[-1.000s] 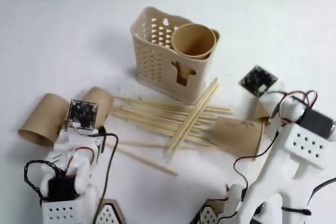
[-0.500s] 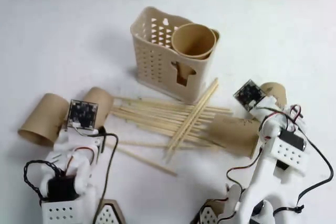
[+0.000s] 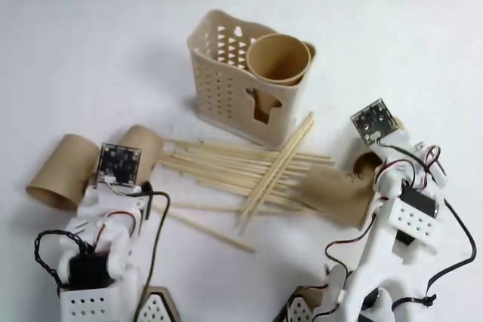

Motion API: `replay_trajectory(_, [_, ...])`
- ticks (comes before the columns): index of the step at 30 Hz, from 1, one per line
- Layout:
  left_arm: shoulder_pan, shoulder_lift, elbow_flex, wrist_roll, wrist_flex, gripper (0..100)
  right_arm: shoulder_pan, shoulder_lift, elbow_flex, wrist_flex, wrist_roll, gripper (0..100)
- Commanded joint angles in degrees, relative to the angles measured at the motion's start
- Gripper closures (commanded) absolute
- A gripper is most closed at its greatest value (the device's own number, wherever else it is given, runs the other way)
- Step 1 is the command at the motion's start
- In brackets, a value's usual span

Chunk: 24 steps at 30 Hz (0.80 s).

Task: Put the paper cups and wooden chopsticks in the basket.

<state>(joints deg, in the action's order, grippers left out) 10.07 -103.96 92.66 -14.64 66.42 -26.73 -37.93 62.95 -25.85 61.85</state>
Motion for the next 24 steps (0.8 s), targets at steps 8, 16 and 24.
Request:
replay_trajectory(8, [0.48, -0.57, -0.35, 0.18, -0.70, 82, -3.03, -1.98, -21.71, -11.03, -9.76, 97.8])
replay_trajectory(16, [0.48, -0.57, -0.35, 0.18, -0.70, 82, 0.66, -1.98, -38.59, -28.18, -17.67, 97.8])
replay_trajectory(24, [0.48, -0.57, -0.35, 0.18, -0.70, 82, 8.31, -1.89, -51.96, -38.73, -29.01, 97.8])
